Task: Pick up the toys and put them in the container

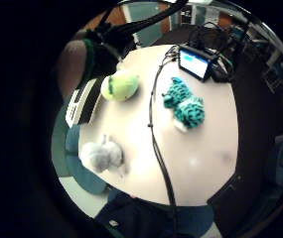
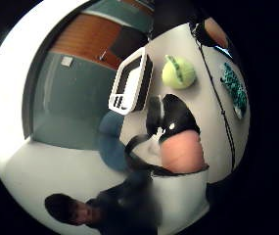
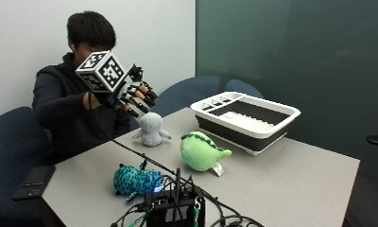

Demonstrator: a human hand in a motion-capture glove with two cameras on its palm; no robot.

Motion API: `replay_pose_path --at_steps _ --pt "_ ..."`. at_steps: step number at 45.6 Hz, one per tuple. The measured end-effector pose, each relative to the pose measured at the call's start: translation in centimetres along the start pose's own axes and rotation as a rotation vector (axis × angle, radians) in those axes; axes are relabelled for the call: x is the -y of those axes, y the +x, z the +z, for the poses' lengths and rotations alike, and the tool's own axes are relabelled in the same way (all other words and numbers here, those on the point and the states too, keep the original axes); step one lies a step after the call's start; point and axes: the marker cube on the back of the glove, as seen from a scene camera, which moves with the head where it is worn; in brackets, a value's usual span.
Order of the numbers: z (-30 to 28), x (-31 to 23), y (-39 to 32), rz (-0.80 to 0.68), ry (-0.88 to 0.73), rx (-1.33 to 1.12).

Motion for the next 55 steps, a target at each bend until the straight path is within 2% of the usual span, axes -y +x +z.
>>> replay_pose_path --at_steps 16,26,38,43,49,55 --pt "-0.2 2.3 -3.0 -0.087 -0.176 -0.223" --pt "0.1 5.7 -5.0 -0.122 -0.390 -0.364" --pt "6.5 12.3 -3.1 -0.110 -0.480 -0.436" --pt "7.8 16.5 0.0 0.005 -0.506 -0.450" --pt "14.2 16.0 1.2 -0.081 -0.598 -0.552" --pt "17.5 16.6 1.9 -0.140 -0.556 -0.477"
